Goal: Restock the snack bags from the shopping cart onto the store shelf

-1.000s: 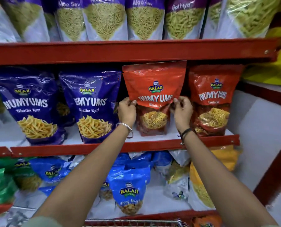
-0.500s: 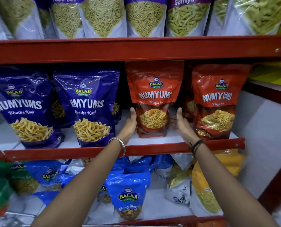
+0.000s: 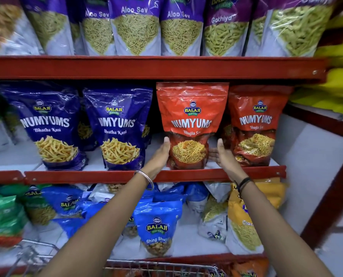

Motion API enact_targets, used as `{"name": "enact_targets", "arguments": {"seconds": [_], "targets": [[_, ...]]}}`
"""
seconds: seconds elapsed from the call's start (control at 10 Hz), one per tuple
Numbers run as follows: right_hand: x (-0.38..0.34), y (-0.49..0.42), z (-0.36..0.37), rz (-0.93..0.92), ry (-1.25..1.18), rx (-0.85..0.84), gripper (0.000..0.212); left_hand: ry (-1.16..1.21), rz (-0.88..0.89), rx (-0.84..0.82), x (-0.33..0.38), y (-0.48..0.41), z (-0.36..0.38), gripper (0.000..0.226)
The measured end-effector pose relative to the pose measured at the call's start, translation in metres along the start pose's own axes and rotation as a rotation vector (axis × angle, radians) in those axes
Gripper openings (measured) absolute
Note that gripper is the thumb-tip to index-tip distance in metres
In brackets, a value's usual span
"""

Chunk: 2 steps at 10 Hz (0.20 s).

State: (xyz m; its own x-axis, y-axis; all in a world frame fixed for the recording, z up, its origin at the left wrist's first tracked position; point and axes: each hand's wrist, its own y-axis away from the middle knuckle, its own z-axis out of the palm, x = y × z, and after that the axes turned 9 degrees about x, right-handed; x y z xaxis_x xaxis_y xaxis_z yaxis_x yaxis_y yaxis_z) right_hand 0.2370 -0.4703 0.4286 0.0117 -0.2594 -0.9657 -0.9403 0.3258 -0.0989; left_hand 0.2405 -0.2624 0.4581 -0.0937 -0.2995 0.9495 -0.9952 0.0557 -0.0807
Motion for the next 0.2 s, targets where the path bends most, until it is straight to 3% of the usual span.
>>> {"name": "enact_targets", "arguments": {"seconds": [0.1, 0.2], "targets": [[0.006, 0.028, 0.001, -0.169, 0.061, 0.243, 0.071, -0.022, 0.153, 0.023, -0.009, 0.01, -0.005, 0.078], [0.024, 0.096, -0.003, -0.165, 0.046, 0.511, 0.04, 0.015, 0.361, 0.231, -0.012, 0.028, -0.01, 0.054]]}}
